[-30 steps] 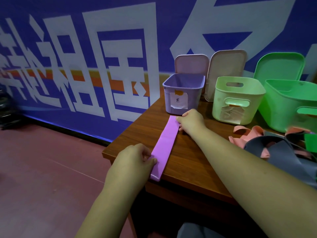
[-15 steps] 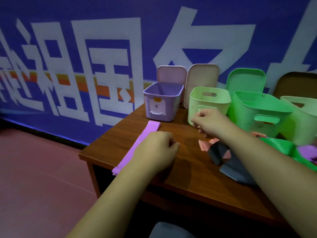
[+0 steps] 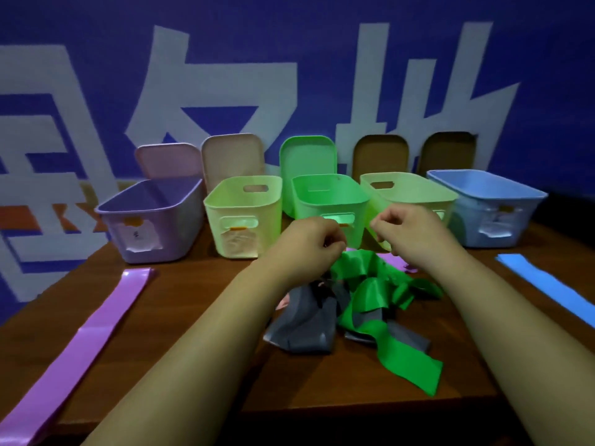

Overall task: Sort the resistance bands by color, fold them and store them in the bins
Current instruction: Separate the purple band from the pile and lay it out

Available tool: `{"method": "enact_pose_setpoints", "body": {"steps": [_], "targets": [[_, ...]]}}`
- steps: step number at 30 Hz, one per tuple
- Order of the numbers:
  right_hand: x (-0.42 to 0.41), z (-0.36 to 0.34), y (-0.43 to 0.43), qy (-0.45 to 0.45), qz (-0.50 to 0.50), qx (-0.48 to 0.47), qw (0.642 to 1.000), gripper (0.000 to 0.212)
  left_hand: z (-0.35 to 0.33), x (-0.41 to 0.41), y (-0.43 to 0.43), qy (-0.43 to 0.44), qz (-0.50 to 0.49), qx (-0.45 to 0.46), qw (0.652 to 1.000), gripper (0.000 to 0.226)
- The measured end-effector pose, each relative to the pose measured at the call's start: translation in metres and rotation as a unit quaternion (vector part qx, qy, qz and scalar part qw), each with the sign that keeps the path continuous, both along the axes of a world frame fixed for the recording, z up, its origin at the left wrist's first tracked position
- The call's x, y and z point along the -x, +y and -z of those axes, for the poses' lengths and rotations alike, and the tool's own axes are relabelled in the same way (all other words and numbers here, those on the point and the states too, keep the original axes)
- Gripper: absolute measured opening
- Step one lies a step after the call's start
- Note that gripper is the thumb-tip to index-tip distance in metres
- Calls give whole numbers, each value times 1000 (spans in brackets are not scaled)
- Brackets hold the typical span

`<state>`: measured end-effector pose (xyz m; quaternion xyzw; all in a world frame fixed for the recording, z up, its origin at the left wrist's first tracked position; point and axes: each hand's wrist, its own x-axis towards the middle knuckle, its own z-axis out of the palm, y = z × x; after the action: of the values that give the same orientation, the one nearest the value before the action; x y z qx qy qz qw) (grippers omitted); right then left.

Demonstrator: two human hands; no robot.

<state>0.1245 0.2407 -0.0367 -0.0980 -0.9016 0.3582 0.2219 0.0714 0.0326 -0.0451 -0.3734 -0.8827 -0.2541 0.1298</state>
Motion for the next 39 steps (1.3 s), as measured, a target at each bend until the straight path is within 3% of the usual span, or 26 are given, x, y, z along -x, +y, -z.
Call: {"method": "enact_pose_setpoints", "body": {"steps": [6, 10, 15, 17, 24, 28, 32, 39], "targets": [[-2, 32, 56, 30, 72, -6, 997, 17, 22, 17, 52, 36, 68, 11, 997, 27], [9, 68, 75, -43, 86, -37, 995, 4, 41, 21, 64, 5, 114, 54, 992, 28], [23, 77, 91, -120, 116, -82, 983, 38, 51, 29, 68, -5, 90, 54, 994, 19], [26, 83, 93, -146, 119, -91, 978, 42, 53, 29, 69, 0, 88, 62, 994, 22], [29, 89, 104, -115, 156, -4, 981, 23, 59, 30, 68, 7, 80, 62, 995, 22], [25, 86, 102, -62, 159, 25, 985, 5, 61, 29, 65, -2, 71, 56, 996, 21], [16, 77, 98, 46, 159, 75, 983, 12, 61, 28, 62, -15, 58, 55, 997, 21], [-10, 50, 78, 291, 166, 170, 927, 14, 58, 26, 62, -14, 44, 51, 998, 24]]}}
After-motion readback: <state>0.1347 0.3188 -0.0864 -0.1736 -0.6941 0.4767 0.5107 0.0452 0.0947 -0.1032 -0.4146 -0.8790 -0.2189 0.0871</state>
